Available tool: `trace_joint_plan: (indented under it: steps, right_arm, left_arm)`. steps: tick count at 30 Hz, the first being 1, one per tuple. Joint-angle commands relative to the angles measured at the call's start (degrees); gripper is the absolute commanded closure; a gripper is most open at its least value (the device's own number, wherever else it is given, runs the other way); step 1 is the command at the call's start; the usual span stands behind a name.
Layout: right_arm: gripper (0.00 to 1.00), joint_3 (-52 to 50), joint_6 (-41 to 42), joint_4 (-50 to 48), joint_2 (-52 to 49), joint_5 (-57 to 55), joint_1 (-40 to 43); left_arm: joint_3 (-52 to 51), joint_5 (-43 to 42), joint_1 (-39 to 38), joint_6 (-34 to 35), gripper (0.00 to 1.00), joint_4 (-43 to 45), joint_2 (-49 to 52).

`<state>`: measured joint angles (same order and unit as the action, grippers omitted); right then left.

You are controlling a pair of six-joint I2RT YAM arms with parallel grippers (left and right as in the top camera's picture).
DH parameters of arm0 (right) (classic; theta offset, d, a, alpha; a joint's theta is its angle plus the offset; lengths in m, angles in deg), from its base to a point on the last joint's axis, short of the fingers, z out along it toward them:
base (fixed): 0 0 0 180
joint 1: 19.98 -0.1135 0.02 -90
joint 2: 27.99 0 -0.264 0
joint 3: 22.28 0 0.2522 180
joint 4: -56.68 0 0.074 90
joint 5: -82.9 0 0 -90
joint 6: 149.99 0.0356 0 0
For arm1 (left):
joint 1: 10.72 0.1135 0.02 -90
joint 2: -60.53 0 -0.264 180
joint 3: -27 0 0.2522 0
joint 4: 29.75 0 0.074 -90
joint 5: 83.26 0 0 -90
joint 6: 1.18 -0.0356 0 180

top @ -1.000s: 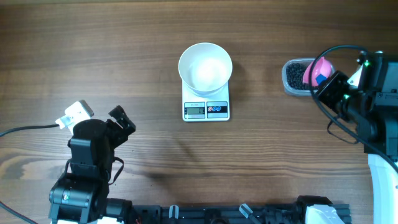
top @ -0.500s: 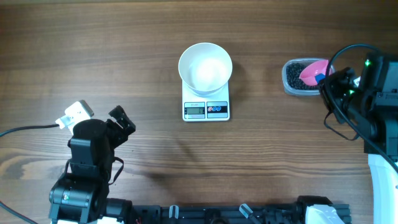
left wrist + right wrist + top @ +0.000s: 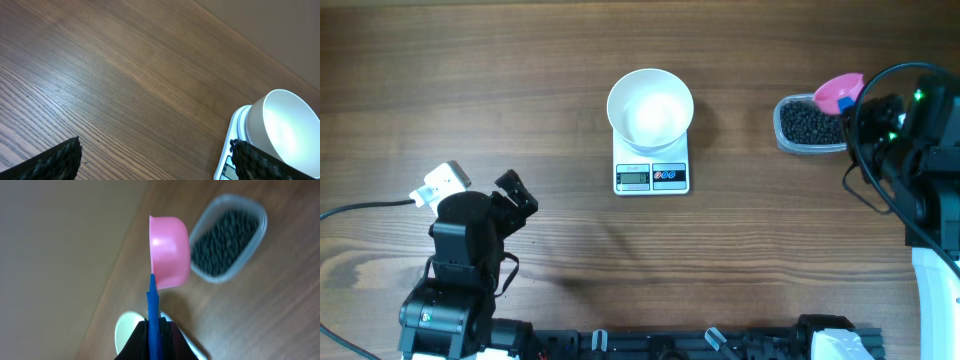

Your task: Scoop item into bowl and weigh 150g on scale

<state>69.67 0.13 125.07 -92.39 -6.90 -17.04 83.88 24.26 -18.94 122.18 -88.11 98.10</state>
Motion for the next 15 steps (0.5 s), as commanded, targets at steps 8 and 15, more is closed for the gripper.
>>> trace_joint_plan:
  steps: [8, 15]
  right_arm:
    - [0.96, 0.44, -21.46, -7.02, 0.11, -13.16, 0.15]
    - [0.96, 0.44, -34.60, -5.99, 0.11, -13.14, 0.15]
  left_arm:
    - [-0.11, 0.31, 0.35, 0.52, 0.00, 0.07, 0.00]
    - [-0.11, 0.31, 0.37, 0.52, 0.00, 0.07, 0.00]
